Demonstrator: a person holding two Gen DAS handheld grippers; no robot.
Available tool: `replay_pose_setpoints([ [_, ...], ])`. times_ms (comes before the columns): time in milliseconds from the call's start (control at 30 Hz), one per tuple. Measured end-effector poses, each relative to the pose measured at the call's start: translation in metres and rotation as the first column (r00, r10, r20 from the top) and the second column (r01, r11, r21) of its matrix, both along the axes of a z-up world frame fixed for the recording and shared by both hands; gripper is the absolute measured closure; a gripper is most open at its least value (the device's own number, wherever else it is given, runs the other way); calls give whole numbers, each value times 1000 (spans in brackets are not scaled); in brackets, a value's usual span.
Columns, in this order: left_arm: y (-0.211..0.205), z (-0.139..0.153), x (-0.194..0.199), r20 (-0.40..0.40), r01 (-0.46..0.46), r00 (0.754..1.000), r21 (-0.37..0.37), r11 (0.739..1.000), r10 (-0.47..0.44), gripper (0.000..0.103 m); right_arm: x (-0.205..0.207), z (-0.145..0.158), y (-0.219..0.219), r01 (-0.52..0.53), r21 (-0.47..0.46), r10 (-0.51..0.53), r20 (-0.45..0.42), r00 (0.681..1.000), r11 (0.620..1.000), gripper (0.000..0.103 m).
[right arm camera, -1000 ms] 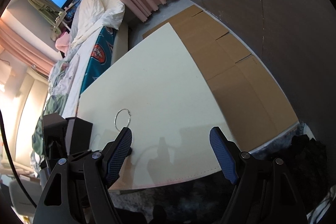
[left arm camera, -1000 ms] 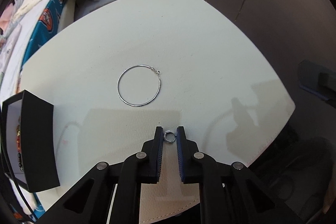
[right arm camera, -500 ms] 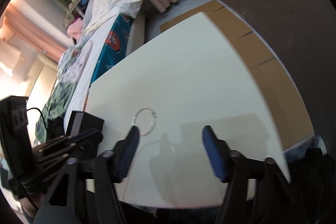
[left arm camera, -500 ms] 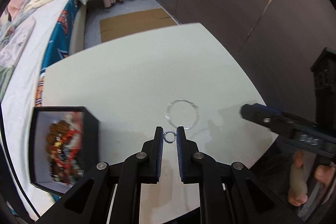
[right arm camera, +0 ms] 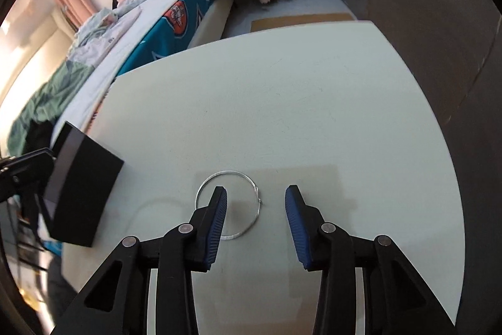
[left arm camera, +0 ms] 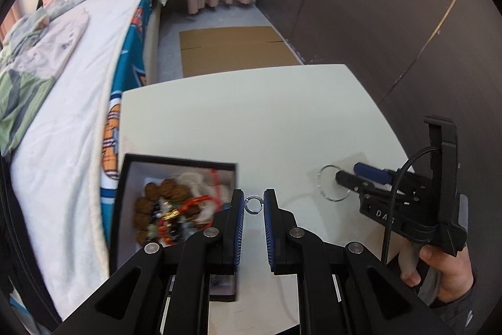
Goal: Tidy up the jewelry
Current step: 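Carry the small ring into the box with the left tool while the right tool grasps the silver hoop, then carry the silver hoop earring into the box and open the right tool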
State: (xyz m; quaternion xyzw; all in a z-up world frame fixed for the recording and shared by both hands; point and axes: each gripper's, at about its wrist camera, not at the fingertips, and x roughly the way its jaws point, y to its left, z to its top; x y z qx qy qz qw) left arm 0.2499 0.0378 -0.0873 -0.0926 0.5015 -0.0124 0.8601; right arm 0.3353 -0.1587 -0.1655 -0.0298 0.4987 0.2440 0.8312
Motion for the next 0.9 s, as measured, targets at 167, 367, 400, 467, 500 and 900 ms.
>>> replay_pose_setpoints([
  [167,19,-1,-5,3,-29,1000,-7,1000,29,90,-6,3,11,-11,-129,19,59,998,992,89],
  [367,38,-3,-6,5,-58,998,-15,998,58,90,-14,10,11,-46,-102,50,33,998,994,99],
  [400,40,-4,-6,7,-60,998,-18,998,61,90,-17,14,13,-51,-100,55,44,998,994,99],
  [467,42,-5,-7,6,-60,998,-25,998,61,90,-22,25,15,-61,-70,65,60,996,996,99],
  [500,43,-6,-7,3,-60,998,-33,998,60,90,-24,29,14,-62,-52,65,63,996,997,99],
  [900,63,2,-29,39,-117,992,-56,992,119,34,-49,70,37,-90,133,78,92,993,987,99],
])
